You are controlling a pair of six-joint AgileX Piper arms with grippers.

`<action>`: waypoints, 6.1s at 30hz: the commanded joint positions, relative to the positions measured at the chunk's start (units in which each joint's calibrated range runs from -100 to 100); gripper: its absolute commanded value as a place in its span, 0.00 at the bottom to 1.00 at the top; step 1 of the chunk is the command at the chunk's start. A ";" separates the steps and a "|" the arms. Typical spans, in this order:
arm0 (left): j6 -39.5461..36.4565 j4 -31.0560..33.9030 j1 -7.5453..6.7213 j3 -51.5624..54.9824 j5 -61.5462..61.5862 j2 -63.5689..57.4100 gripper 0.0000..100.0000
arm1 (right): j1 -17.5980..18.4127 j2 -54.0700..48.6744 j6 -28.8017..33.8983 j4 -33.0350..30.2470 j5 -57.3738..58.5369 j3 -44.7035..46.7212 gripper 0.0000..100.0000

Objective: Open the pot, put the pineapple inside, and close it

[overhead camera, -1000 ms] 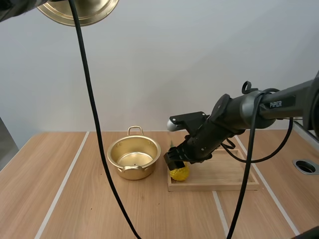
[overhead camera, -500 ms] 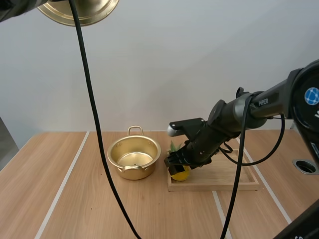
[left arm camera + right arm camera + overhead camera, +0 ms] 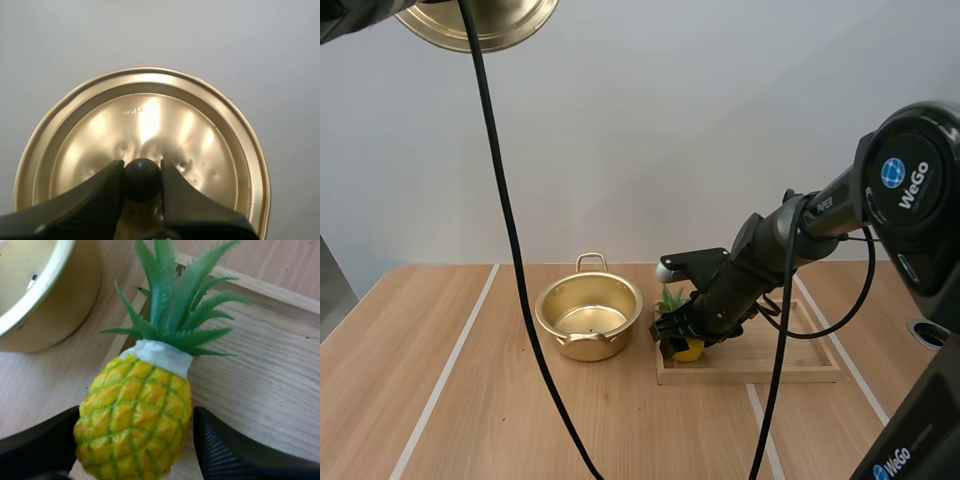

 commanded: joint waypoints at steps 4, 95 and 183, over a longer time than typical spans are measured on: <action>-0.43 0.33 0.09 -0.50 -1.38 -0.36 0.00 | 0.02 0.00 -2.87 1.99 -4.31 0.12 1.00; -0.43 0.33 0.09 -0.50 -1.38 -0.36 0.00 | 0.02 -38.10 -11.16 16.00 -2.67 -5.69 0.00; -0.43 0.33 0.09 -0.50 -1.38 -0.36 0.00 | 10.99 9.46 -50.06 60.30 -13.30 -5.80 0.00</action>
